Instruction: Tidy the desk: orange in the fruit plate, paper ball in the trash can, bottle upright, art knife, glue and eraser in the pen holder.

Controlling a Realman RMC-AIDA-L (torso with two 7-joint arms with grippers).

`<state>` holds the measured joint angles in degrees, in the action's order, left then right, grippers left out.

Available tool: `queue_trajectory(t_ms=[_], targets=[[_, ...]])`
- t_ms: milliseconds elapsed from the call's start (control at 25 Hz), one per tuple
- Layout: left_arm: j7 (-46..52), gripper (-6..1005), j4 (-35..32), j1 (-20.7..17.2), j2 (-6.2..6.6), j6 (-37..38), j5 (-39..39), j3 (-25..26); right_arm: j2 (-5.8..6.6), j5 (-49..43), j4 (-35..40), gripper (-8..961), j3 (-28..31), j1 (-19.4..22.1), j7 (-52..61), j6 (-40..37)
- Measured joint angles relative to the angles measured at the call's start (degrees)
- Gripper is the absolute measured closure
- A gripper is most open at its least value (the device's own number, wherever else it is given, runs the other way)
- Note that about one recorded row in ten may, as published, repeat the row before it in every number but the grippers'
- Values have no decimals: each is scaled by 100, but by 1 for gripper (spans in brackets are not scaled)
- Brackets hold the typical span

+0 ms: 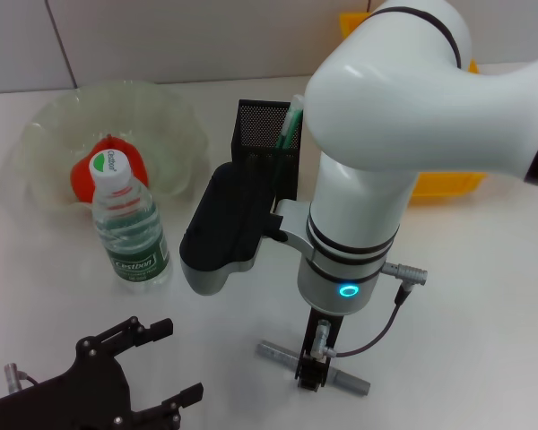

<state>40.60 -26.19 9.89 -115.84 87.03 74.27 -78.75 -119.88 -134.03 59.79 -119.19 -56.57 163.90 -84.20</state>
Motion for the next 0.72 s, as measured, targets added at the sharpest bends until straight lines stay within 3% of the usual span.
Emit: queue_trajectory(t_ms=[280, 440, 720], targets=[[1, 199, 0, 21, -6, 0, 116, 46, 0, 9, -29, 615, -59, -18, 0, -27], [1, 199, 0, 22, -7, 2, 119, 46, 0, 9, -14, 746, -60, -22, 0, -63], [1, 199, 0, 26, -9, 13, 124, 45, 0, 9, 10, 804, -15, -19, 0, -138]])
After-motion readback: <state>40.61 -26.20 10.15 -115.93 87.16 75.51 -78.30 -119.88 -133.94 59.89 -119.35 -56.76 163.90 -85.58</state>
